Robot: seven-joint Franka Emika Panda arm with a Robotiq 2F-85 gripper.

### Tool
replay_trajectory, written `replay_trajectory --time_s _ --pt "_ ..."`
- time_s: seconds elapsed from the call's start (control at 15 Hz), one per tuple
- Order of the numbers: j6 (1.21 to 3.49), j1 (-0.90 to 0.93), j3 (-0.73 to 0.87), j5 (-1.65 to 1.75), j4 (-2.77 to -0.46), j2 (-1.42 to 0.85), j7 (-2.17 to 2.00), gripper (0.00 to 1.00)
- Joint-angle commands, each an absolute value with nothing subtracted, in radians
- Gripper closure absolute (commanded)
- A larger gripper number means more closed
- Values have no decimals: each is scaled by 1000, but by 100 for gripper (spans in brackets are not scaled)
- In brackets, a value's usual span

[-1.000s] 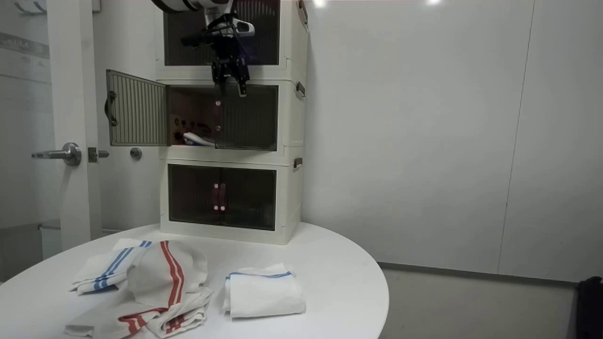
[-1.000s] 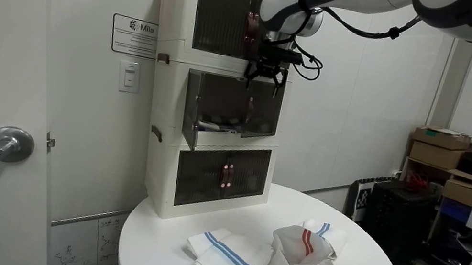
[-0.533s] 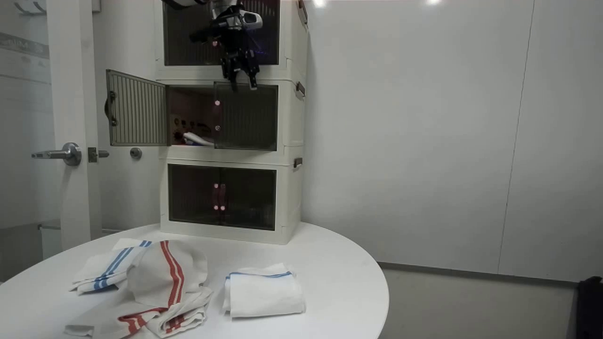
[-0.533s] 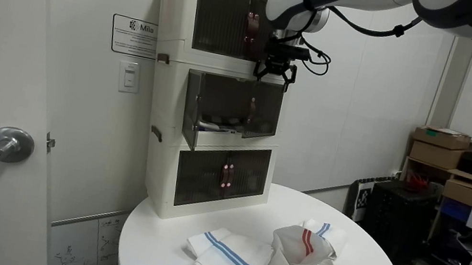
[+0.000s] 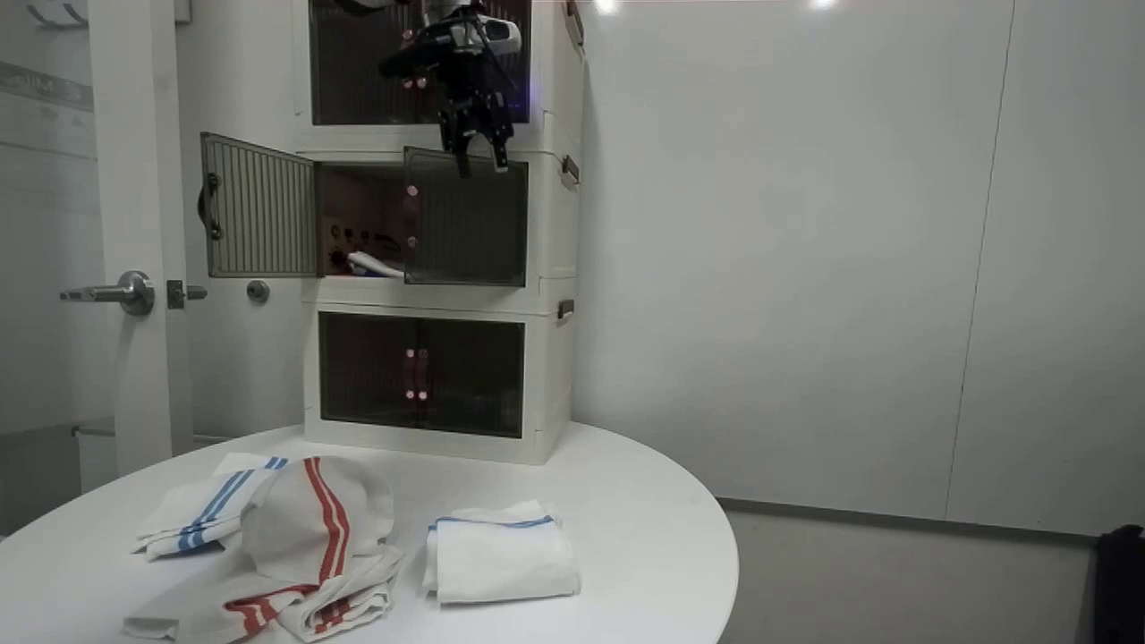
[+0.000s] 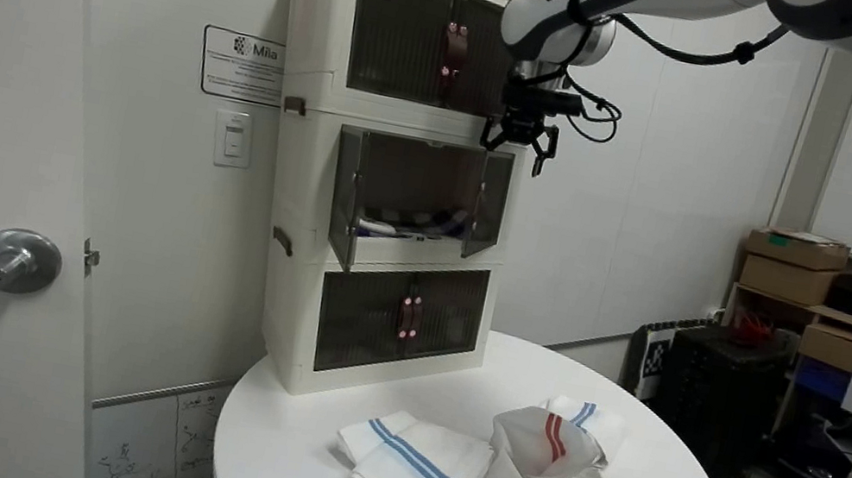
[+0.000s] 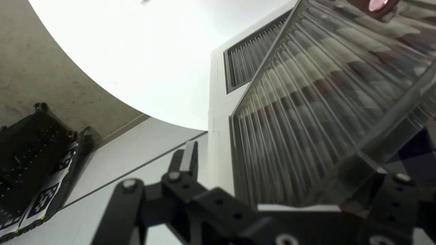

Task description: Open the cabinet door

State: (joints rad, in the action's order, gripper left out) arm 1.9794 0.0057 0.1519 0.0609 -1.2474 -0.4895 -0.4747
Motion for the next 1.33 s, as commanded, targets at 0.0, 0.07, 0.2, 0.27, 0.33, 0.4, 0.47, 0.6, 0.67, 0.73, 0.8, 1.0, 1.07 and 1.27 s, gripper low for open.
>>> replay_trajectory --time_s 0.0,0.07,0.2,0.27,0.33,0.4,0.47,0.6,0.67,0.73,0.8,1.0,1.07,1.27 --pt "1970 -37 126 16 -1308 -464 -393 0" --pt "1973 -47 124 10 -1318 -462 -363 0" --pt "1978 -75 116 2 -1321 -459 -265 0" --pt "1974 -96 106 -9 -1318 -458 -188 0" --pt "1979 -113 102 -14 -1316 -460 -129 0" --pt "1971 -135 93 -30 -1304 -462 -59 0" --pt "1966 -158 86 -38 -1292 -465 23 0" --pt "1950 -198 76 -54 -1263 -476 166 0" --pt "1940 -219 69 -67 -1249 -481 236 0" --pt "1925 -239 62 -77 -1229 -489 306 0" --pt "1911 -258 55 -87 -1211 -497 372 0" --pt "1841 -299 35 -101 -1152 -515 552 0" --pt "1817 -306 30 -95 -1132 -521 605 0" --pt "1759 -314 20 -89 -1078 -534 714 0"
